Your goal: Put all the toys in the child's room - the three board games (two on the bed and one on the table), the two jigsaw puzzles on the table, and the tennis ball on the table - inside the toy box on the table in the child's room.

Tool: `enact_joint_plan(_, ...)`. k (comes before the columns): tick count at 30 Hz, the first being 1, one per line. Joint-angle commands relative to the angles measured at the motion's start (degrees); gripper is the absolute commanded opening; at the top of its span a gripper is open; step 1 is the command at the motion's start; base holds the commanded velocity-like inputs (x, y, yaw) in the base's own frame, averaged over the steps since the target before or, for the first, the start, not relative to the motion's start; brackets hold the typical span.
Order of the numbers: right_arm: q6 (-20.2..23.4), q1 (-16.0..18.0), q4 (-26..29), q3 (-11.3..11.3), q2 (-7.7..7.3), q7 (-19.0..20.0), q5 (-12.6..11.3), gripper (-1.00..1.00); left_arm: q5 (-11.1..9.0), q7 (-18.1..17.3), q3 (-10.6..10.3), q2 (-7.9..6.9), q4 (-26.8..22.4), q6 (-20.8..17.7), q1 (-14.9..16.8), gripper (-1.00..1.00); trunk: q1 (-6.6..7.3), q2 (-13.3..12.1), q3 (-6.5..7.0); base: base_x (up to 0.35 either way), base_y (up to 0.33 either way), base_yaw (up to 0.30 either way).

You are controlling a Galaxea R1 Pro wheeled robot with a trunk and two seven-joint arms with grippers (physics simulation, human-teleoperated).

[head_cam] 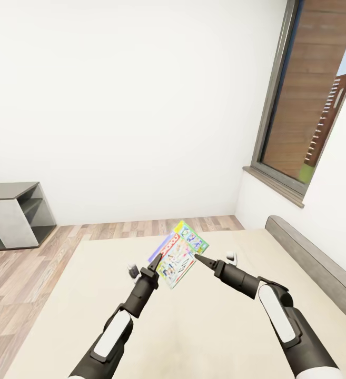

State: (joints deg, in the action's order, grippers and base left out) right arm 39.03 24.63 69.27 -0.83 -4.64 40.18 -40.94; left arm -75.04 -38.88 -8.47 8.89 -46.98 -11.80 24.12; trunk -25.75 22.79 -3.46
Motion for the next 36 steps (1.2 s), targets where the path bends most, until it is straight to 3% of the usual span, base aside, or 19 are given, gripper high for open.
enact_joint_plan(1, 0.4, 0.1, 0.0, 0.0, -0.02, -0.1, -0.4, 1.0, -0.7, -0.1, -0.4, 0.01, 0.0, -0.5, 0.1, -1.0, -0.04, 0.1, -0.13, 0.0, 0.0, 0.0)
enact_joint_plan(11, 0.3, 0.3, 0.0, 0.0, 0.12, -0.3, 1.3, 1.0, -0.7, 0.2, -1.9, 0.37, 0.0, -0.3, 0.0, -1.0, -0.04, 0.1, -0.13, 0.0, 0.0, 0.0)
enact_joint_plan(19, 0.3, 0.3, 0.0, 0.0, 0.16, -0.4, 1.9, 1.0, -0.8, 1.0, -4.3, 0.49, 0.0, 0.0, 0.1, -1.0, -0.04, 0.1, -0.13, 0.0, 0.0, 0.0)
enact_joint_plan(31, 0.3, 0.3, 0.0, -0.1, 0.16, -0.4, 2.0, 1.0, -0.8, 1.6, -4.9, 0.51, 0.0, 0.1, 0.2, -1.0, -0.04, 0.1, -0.13, 0.0, 0.0, 0.0)
enact_joint_plan(32, 0.3, 0.3, 0.0, -0.1, 0.16, -0.3, 2.0, -1.0, -0.8, 1.7, -4.9, 0.51, 0.0, 0.1, 0.2, -1.0, -0.04, 0.1, -0.13, 0.0, 0.0, 0.0)
enact_joint_plan(36, 0.4, 0.3, 0.1, -0.1, 0.16, -0.3, 2.0, -1.0, -0.8, 1.7, -5.0, 0.51, 0.0, 0.1, 0.3, -1.0, -0.04, 0.1, -0.13, 0.0, 0.0, 0.0)
